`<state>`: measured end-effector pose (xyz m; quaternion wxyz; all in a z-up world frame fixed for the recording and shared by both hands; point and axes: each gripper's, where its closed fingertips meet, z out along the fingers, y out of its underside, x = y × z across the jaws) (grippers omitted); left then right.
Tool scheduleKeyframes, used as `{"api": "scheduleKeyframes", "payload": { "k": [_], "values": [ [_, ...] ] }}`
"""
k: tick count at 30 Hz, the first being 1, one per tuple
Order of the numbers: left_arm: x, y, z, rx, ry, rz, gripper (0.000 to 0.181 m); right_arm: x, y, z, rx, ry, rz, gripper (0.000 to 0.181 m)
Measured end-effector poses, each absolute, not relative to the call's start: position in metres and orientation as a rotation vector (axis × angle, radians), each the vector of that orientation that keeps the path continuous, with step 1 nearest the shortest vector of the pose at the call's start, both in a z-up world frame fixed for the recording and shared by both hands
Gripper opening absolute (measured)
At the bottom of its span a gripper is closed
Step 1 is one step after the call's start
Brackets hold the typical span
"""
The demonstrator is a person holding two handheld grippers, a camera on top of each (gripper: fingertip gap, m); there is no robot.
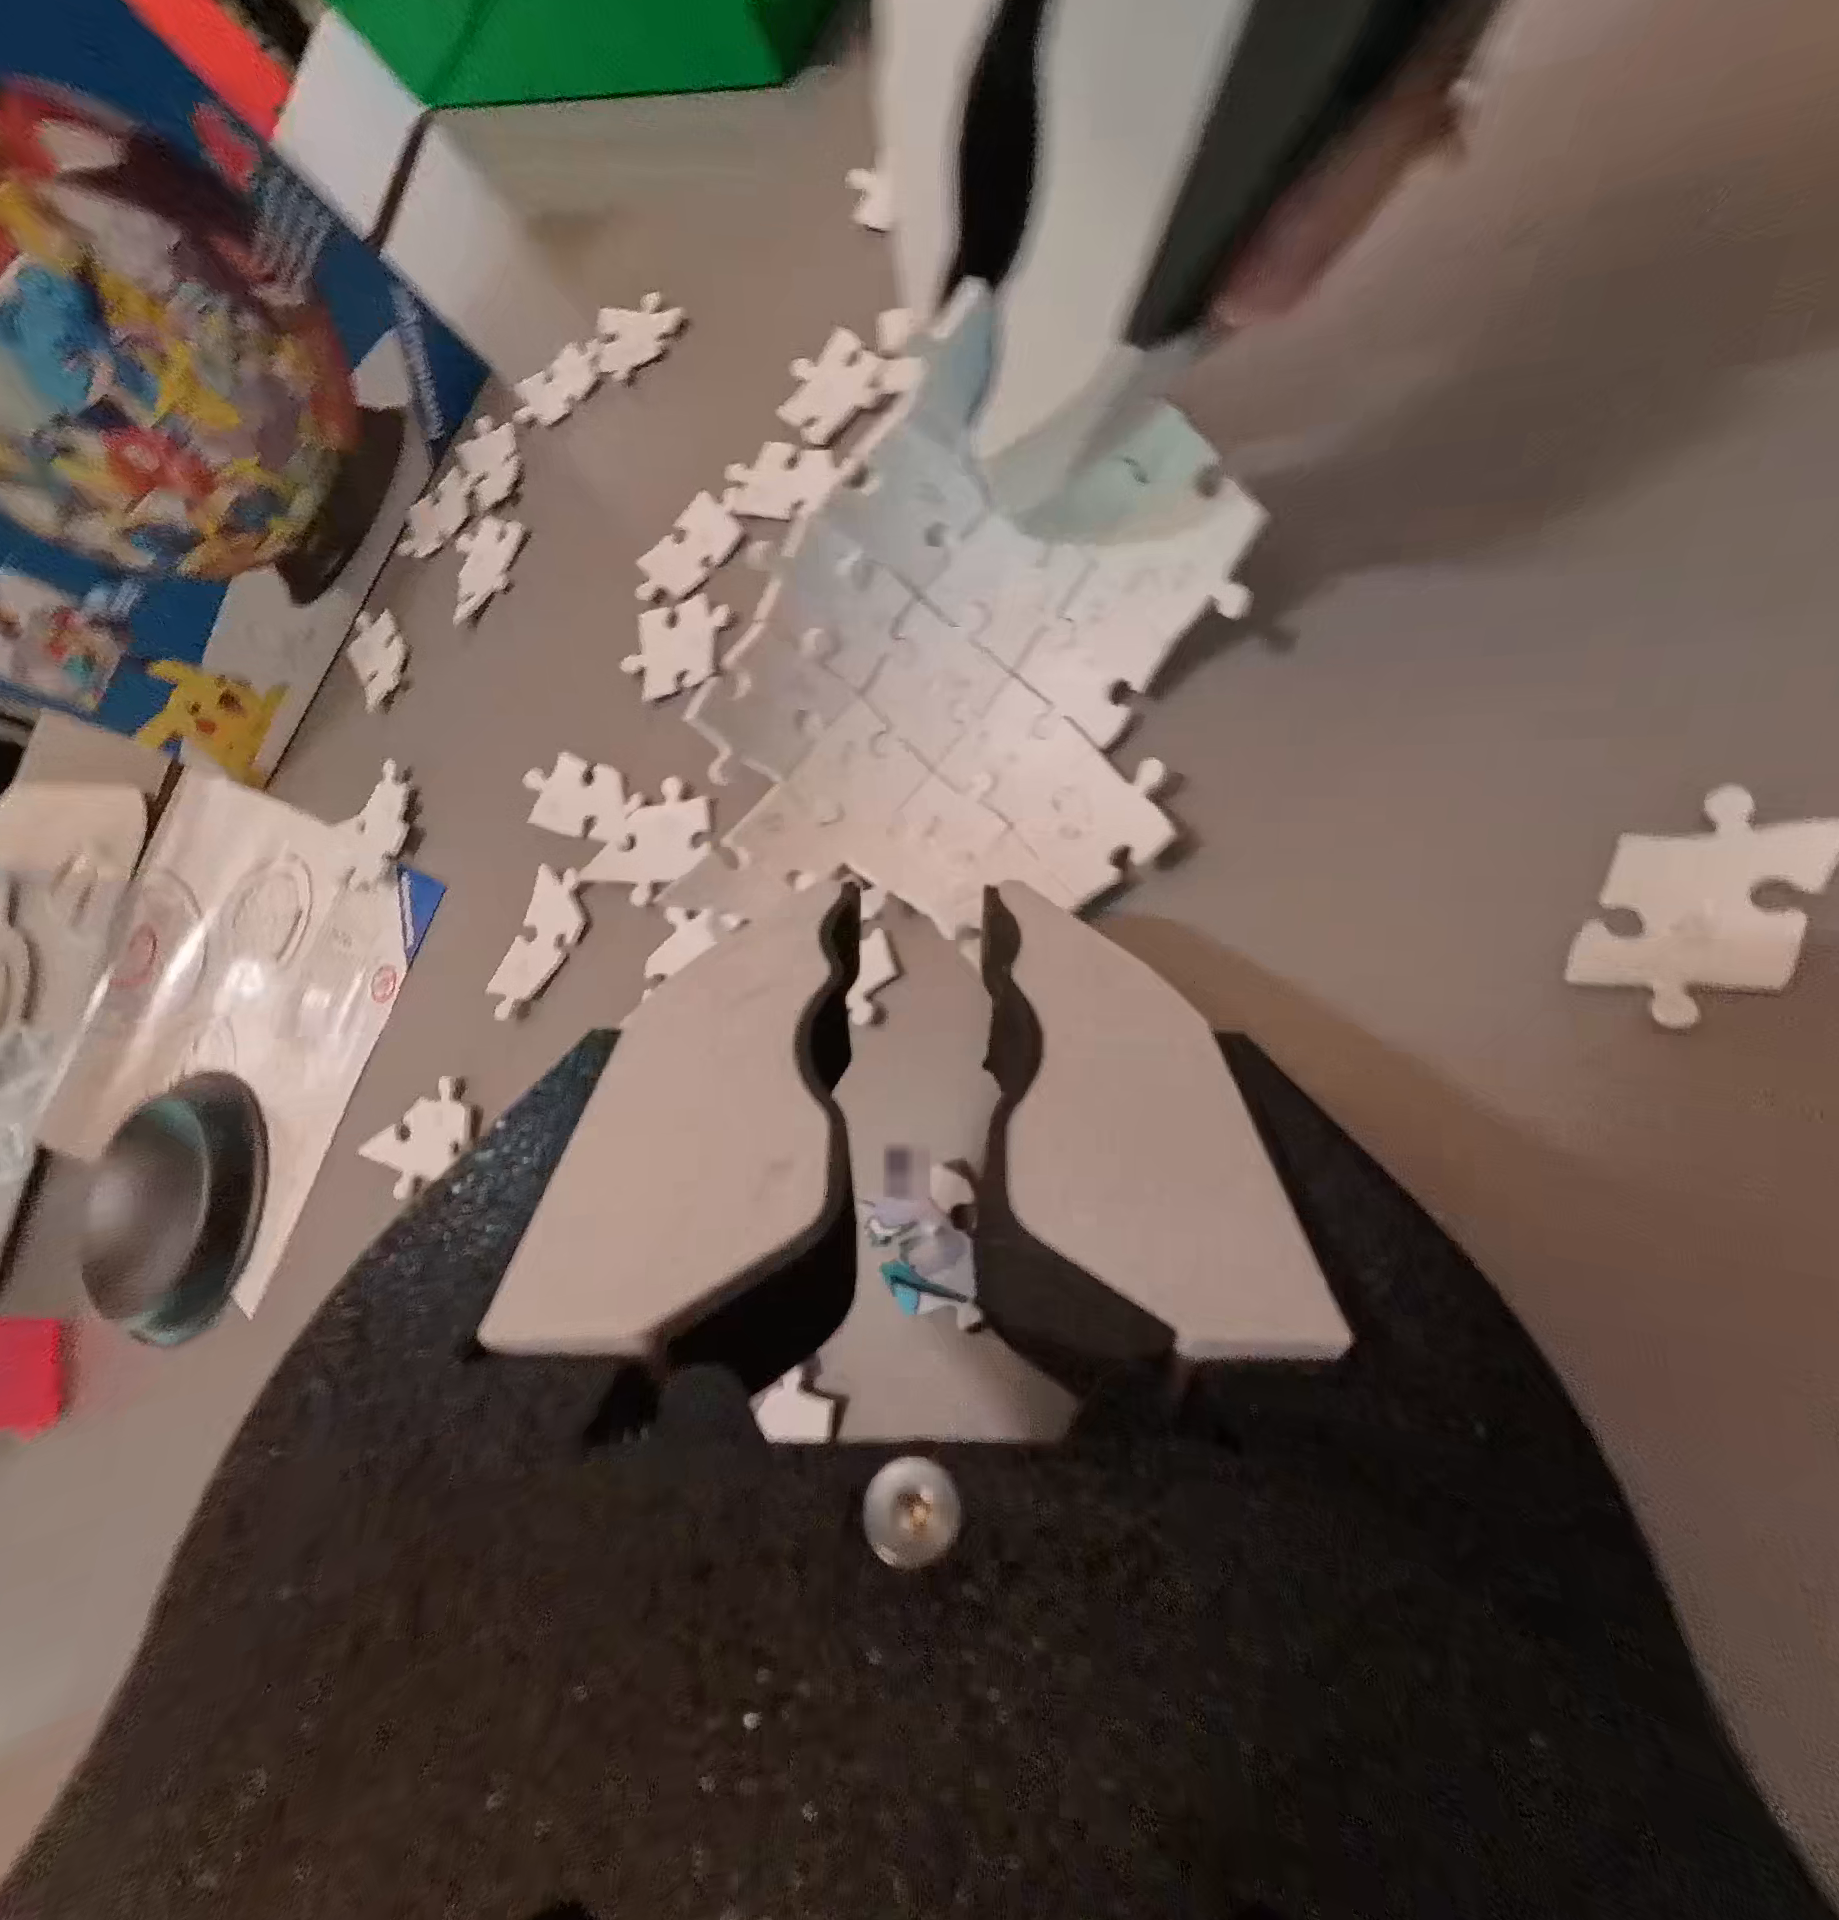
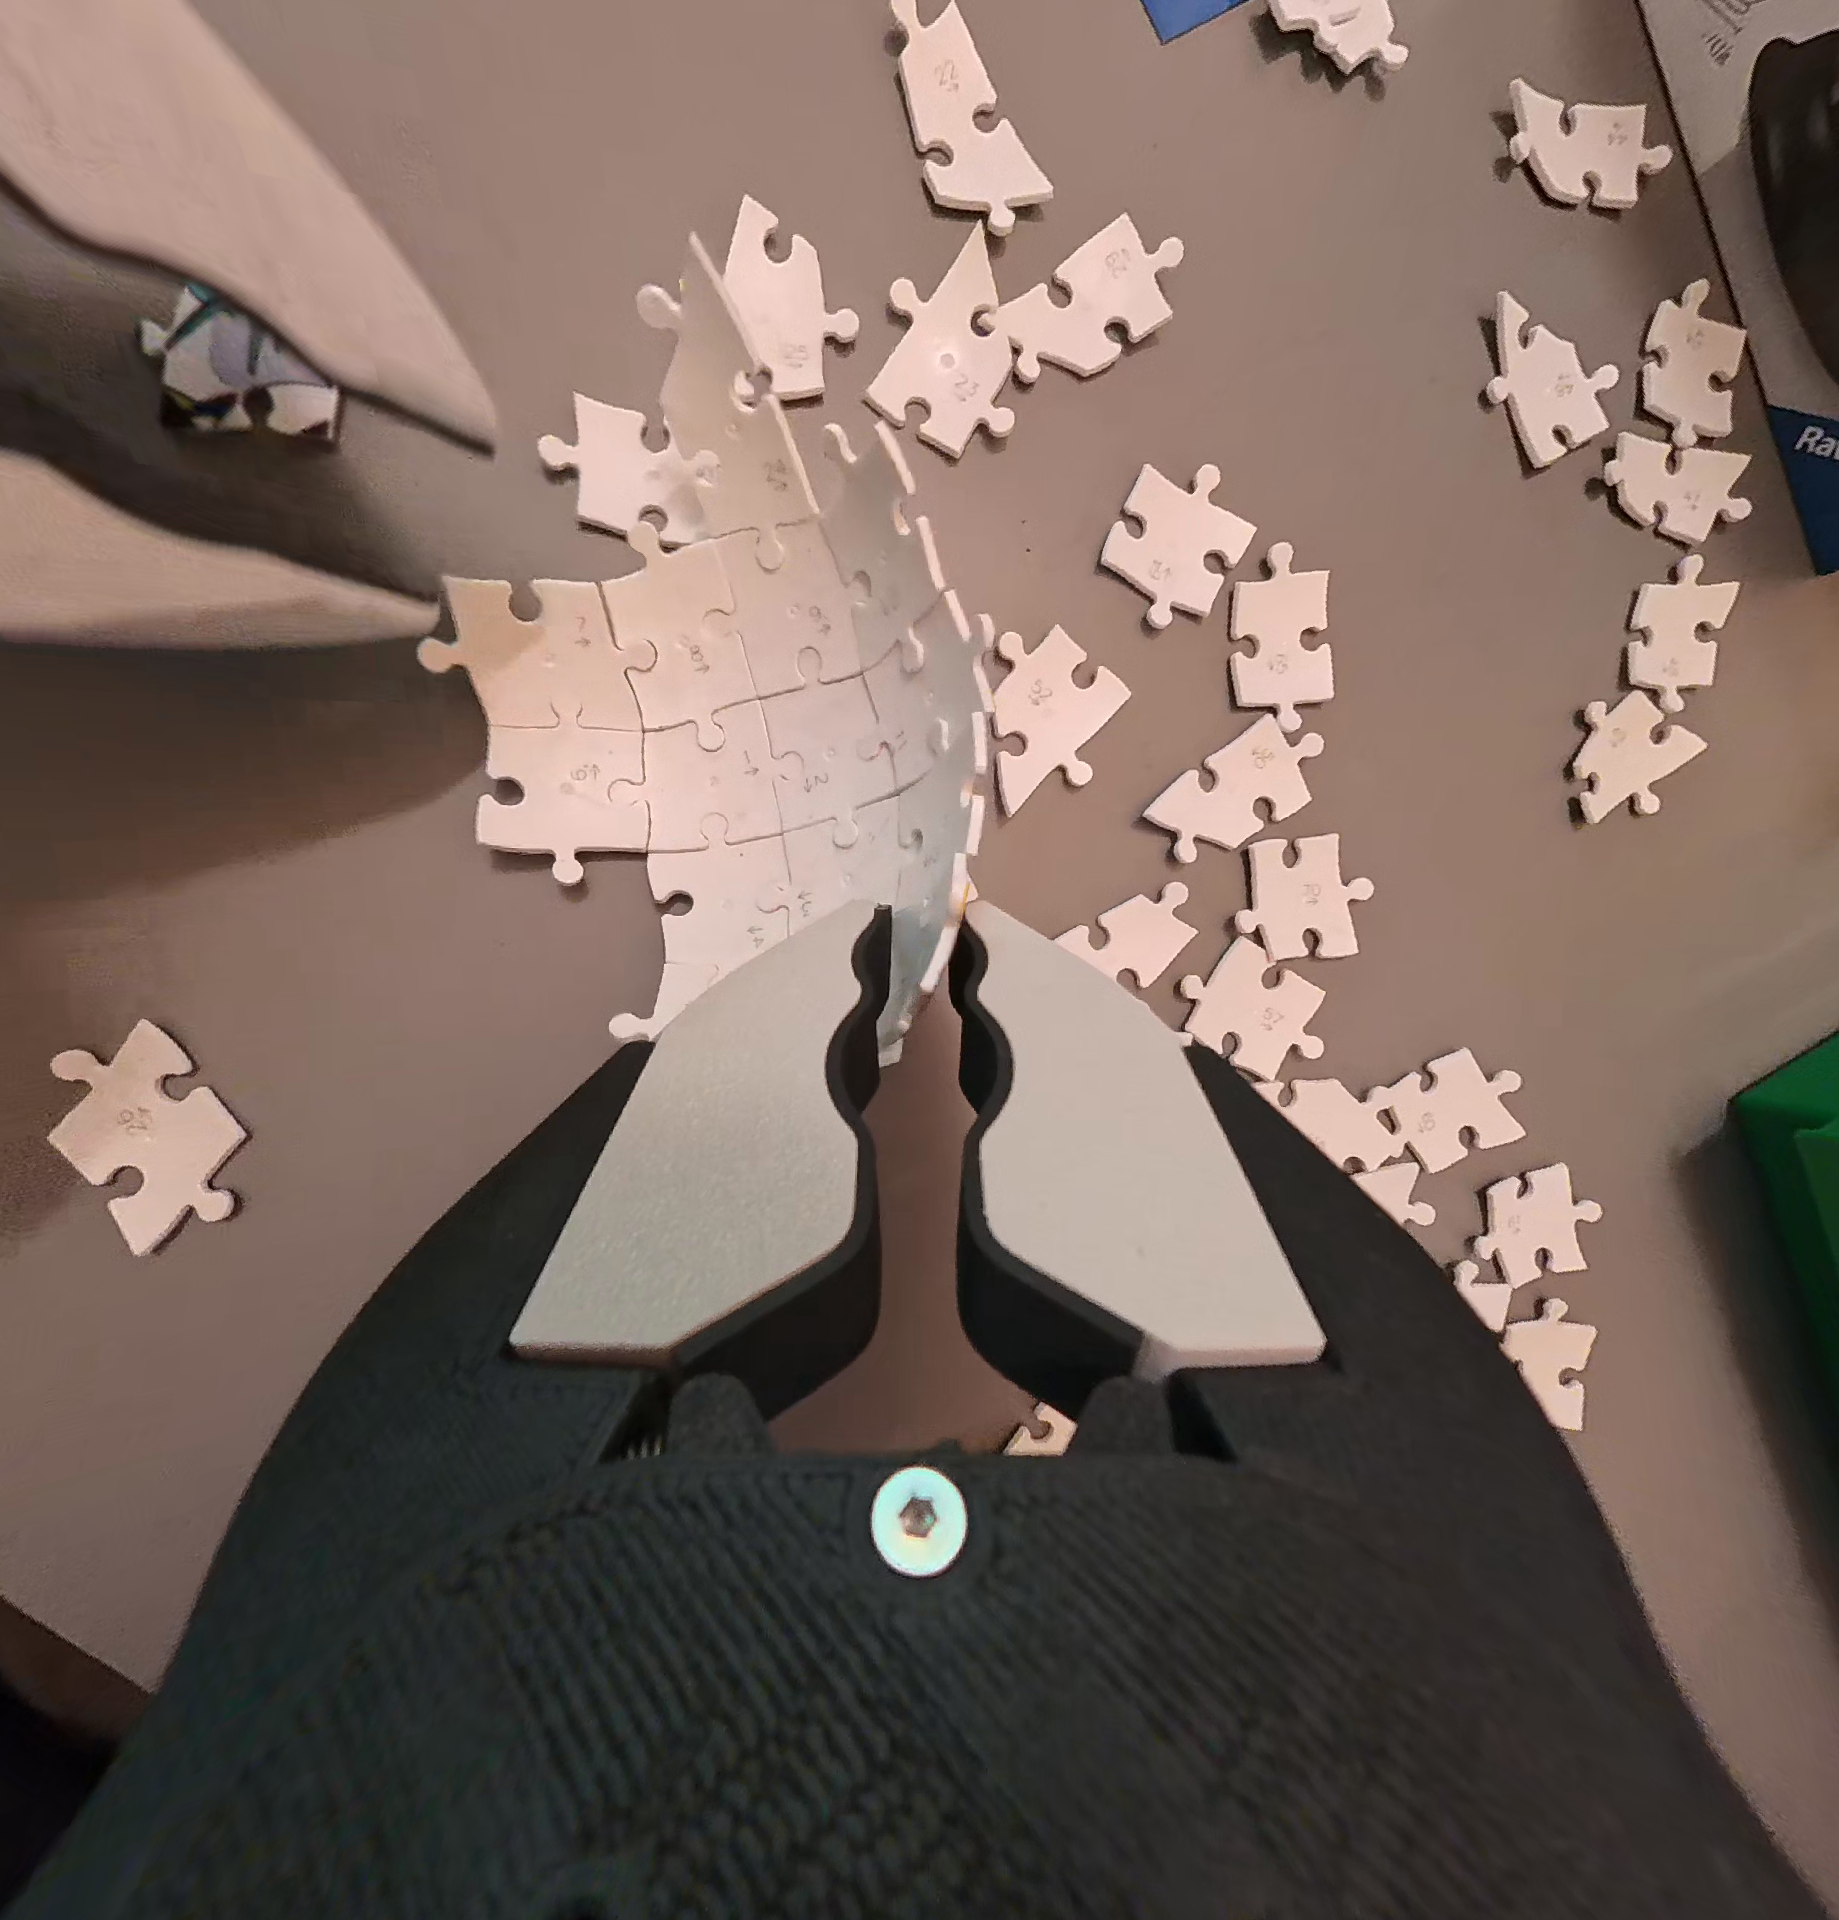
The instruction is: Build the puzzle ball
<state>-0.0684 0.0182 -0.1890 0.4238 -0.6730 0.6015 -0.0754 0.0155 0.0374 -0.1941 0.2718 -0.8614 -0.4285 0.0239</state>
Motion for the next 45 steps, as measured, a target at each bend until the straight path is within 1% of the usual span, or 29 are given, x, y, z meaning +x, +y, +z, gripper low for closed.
{"api": "scheduleKeyframes", "payload": {
  "k": [5, 7, 10, 13, 19, 28, 42, 45],
  "values": [
    [-0.066, 0.014, -0.199, -1.651, 1.634, -0.098, 0.026, 0.016, 0.038, -0.194, -2.318, -1.18, 0.061, 0.01],
    [-0.062, 0.012, -0.194, -1.645, 1.616, -0.171, 0.016, 0.016, 0.038, -0.194, -2.315, -1.191, 0.063, 0.01],
    [-0.055, 0.021, -0.182, -1.742, 1.442, -0.333, 0.0, 0.015, 0.039, -0.193, -2.303, -1.198, 0.05, 0.01],
    [-0.054, 0.025, -0.193, -1.833, 1.466, -0.351, 0.0, 0.013, 0.041, -0.19, -2.277, -1.215, 0.017, 0.009],
    [-0.057, 0.029, -0.22, -1.846, 1.623, -0.207, 0.0, 0.009, 0.041, -0.186, -2.247, -1.257, -0.029, 0.008],
    [-0.057, 0.034, -0.22, -1.812, 1.652, -0.129, 0.0, 0.003, 0.047, -0.181, -2.247, -1.311, -0.046, 0.006],
    [-0.051, 0.026, -0.224, -1.839, 1.635, -0.294, 0.0, -0.001, 0.054, -0.18, -2.279, -1.354, -0.055, 0.006],
    [-0.053, 0.029, -0.224, -1.829, 1.625, -0.231, 0.0, -0.001, 0.055, -0.181, -2.282, -1.355, -0.06, 0.006]
  ]
}}
